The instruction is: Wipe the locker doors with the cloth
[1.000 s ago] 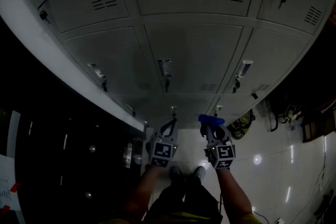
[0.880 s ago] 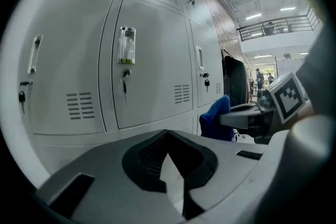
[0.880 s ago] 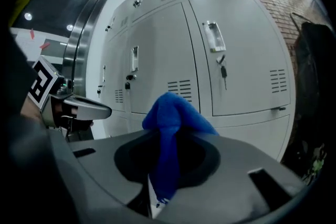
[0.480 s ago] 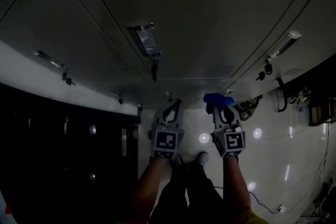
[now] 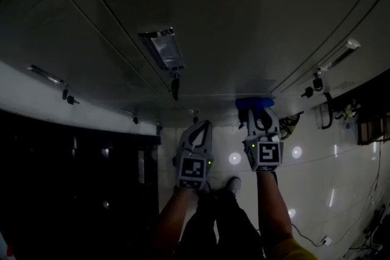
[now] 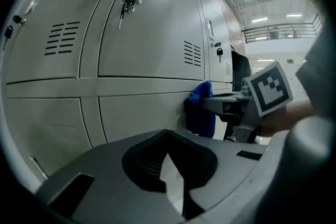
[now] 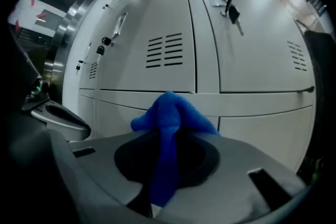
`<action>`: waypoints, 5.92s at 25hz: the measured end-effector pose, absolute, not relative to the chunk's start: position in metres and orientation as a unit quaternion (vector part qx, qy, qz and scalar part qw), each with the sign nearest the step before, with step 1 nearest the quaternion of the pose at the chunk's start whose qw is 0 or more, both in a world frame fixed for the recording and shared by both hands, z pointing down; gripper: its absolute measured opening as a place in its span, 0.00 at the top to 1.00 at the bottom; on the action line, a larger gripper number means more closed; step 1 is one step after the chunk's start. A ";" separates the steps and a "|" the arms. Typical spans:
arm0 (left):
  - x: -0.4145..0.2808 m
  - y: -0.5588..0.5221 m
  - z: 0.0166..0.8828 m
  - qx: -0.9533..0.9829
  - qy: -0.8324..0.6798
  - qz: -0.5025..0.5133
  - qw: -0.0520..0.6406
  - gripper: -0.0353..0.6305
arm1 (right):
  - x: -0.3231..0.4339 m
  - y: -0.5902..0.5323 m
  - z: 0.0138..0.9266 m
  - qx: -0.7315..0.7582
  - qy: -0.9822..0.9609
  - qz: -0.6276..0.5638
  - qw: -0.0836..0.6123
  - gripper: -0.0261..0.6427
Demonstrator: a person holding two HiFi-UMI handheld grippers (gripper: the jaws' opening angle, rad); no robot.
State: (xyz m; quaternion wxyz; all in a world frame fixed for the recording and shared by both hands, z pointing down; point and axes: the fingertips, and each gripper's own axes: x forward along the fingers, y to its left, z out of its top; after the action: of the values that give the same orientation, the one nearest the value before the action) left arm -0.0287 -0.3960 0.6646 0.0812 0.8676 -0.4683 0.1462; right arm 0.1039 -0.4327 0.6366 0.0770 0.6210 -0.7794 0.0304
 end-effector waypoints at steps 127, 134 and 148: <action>-0.146 -0.412 0.775 0.815 -0.530 0.205 0.114 0.94 | -0.078 -0.455 0.942 0.511 -0.820 0.203 0.157 0.86; -0.155 -0.415 0.774 0.812 -0.536 0.204 0.109 0.94 | -0.081 -0.448 0.990 0.497 -0.808 0.243 0.201 0.86; -0.150 -0.349 0.470 0.830 -0.538 0.134 0.064 0.94 | -0.007 -0.346 0.440 0.594 -0.800 0.064 0.052 0.85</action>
State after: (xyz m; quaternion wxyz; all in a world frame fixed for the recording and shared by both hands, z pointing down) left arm -0.1495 -0.3495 0.4704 0.0643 0.8298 -0.5378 0.1342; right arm -0.0067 -0.3461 0.4396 0.0523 0.5936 -0.8005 0.0642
